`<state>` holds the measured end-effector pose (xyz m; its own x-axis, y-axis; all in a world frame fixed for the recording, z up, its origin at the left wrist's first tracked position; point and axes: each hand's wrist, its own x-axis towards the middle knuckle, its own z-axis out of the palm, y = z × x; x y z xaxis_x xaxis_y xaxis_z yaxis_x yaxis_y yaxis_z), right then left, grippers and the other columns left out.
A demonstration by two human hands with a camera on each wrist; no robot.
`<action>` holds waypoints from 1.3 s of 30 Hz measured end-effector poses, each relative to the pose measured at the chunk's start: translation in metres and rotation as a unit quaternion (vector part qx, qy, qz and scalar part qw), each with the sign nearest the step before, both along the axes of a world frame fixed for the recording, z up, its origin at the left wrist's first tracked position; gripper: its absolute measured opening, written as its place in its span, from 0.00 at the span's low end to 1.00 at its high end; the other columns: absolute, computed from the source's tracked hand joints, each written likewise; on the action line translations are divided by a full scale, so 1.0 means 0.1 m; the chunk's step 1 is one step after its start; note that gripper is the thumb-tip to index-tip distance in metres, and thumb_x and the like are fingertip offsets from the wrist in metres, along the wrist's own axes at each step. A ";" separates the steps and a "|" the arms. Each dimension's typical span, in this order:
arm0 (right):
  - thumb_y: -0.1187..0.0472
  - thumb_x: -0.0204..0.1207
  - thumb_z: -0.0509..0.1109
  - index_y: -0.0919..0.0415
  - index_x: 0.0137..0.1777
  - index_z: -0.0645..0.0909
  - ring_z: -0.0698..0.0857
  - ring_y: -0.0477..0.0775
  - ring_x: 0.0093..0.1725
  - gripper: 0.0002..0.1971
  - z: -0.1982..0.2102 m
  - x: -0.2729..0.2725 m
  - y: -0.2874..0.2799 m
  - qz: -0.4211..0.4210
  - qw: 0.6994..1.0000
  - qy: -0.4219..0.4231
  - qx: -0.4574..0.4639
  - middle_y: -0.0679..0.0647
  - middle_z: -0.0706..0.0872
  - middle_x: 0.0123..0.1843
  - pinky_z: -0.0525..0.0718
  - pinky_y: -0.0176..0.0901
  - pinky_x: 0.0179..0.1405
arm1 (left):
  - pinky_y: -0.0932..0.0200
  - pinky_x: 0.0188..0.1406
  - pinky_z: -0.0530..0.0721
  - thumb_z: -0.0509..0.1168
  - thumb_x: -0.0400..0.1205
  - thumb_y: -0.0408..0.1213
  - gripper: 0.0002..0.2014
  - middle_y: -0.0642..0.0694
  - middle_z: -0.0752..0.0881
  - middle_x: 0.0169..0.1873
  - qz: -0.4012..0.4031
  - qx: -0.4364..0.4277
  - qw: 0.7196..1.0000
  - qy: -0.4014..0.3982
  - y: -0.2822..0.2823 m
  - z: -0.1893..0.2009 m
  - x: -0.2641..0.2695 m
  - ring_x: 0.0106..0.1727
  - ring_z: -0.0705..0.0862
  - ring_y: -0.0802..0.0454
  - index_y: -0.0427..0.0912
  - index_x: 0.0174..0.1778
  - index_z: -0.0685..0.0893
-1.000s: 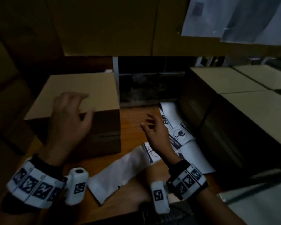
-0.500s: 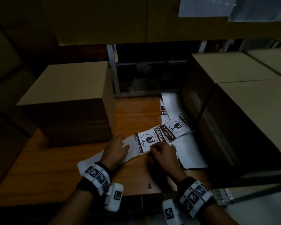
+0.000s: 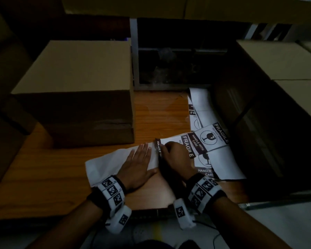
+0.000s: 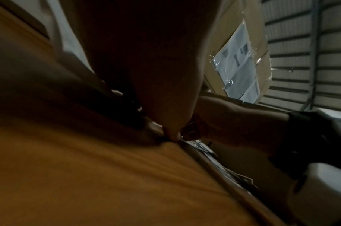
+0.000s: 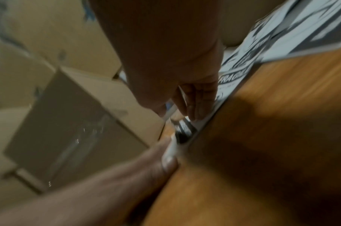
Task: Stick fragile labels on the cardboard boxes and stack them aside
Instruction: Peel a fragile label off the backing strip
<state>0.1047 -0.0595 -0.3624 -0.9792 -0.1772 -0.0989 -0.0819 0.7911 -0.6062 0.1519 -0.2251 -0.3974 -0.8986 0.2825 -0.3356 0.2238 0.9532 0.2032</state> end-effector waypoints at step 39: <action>0.34 0.82 0.58 0.58 0.38 0.87 0.89 0.57 0.38 0.30 -0.06 -0.01 -0.08 -0.037 0.981 -0.144 -0.124 0.57 0.90 0.35 0.87 0.55 0.49 | 0.42 0.82 0.61 0.45 0.82 0.68 0.46 0.32 0.61 0.82 0.030 0.039 0.997 0.057 0.00 -0.14 0.38 0.84 0.60 0.38 0.29 0.81 0.64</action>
